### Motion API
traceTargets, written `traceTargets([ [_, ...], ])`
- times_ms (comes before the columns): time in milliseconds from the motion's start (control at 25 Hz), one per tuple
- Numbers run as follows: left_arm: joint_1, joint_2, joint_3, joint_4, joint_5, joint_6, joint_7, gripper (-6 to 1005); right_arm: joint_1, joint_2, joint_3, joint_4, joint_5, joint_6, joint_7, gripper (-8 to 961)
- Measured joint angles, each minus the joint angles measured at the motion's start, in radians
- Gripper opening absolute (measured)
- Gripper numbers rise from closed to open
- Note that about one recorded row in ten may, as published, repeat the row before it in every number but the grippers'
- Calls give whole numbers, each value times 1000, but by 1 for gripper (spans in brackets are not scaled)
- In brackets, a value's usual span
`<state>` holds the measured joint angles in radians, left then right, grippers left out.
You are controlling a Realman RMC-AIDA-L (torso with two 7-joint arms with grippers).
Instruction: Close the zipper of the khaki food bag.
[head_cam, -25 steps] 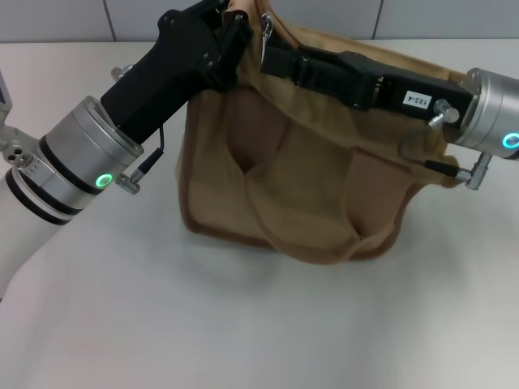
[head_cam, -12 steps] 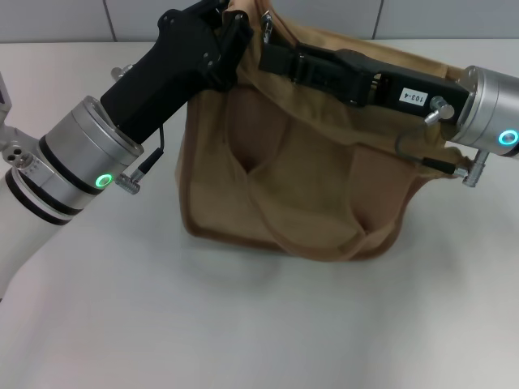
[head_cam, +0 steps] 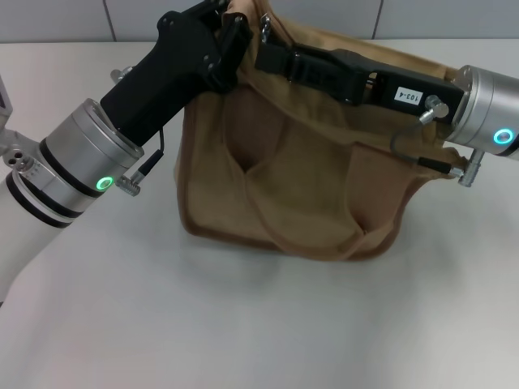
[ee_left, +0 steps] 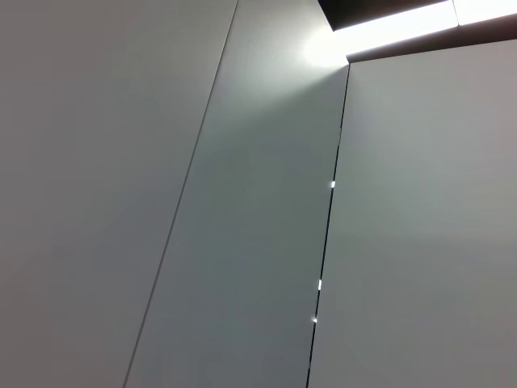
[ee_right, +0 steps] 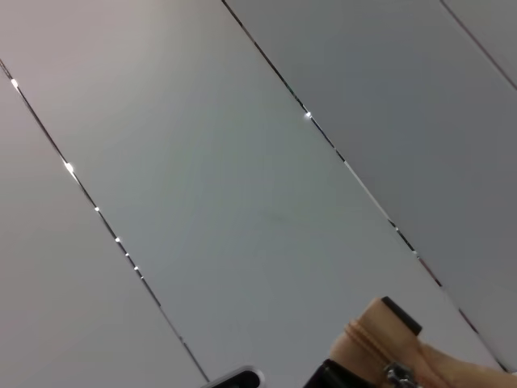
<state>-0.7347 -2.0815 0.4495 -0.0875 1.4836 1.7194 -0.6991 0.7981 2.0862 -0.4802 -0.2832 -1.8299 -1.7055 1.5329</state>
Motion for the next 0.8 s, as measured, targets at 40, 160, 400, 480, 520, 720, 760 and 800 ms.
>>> traceTargets([
  [40, 0, 0, 0, -1, 0, 0, 1, 29, 1, 0, -2, 2, 0, -8, 0, 423],
  [160, -1, 0, 0, -1, 0, 1, 2, 29, 2, 0, 0, 3, 0, -7, -2, 424],
  [400, 2, 0, 0, -1, 0, 1, 2, 29, 3, 0, 3, 9, 0, 2, -3, 422],
  [480, 2, 0, 0, -1, 0, 1, 2, 29, 2, 0, 6, 9, 0, 4, -4, 421],
  [520, 2, 0, 0, -1, 0, 2, 2, 29, 2, 0, 6, 9, 0, 4, -4, 420],
  [720, 1, 0, 0, -1, -1, 1, 3, 29, 3, 0, 6, 10, 7, 5, -3, 417],
  [760, 1, 0, 0, -1, -1, 1, 3, 29, 1, 0, 3, 11, 14, 5, -3, 416],
  [800, 1, 0, 0, -1, -1, 1, 3, 29, -1, 0, 1, 11, 23, 6, -4, 416],
])
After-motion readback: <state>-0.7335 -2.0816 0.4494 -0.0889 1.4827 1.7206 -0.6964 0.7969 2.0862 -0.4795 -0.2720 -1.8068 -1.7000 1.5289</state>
